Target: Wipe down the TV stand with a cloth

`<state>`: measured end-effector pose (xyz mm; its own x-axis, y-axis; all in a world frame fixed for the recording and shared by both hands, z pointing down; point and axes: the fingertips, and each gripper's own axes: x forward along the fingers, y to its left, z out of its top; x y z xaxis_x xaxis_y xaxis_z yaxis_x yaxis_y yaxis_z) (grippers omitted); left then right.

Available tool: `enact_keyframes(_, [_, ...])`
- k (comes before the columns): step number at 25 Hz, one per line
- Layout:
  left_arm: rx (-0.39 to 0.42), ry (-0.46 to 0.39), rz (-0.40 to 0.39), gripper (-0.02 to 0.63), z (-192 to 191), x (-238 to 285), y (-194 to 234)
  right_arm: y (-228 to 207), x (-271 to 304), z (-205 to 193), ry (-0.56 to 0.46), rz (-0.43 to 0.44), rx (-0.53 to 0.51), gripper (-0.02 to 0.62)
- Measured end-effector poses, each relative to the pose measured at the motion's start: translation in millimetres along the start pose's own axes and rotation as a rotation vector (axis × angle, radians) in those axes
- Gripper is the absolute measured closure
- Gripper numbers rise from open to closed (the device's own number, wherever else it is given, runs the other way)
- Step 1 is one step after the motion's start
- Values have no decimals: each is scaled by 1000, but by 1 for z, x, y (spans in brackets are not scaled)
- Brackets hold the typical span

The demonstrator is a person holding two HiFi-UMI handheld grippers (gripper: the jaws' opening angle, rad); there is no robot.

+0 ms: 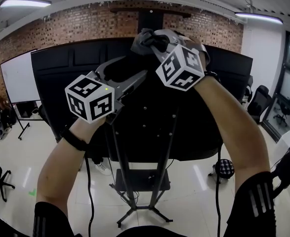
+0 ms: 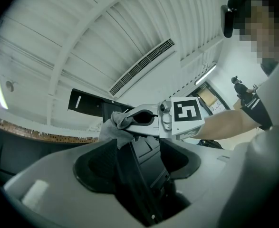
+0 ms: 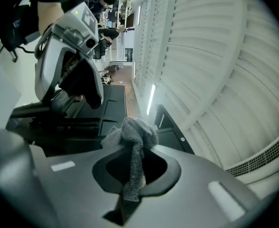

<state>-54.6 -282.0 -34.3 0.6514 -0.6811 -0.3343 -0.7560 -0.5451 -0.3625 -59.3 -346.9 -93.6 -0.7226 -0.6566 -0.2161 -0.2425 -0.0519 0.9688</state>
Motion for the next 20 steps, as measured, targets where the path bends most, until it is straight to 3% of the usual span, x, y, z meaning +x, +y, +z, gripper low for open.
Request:
enact_keyframes(11, [-53,59,-11,301,-23,1,0,41,5,-17,53,111,-111,578])
enact_keyframes(20, [-83,95,-7,303,-86,-36,-47,140,-30,-26,106,148,-442,578])
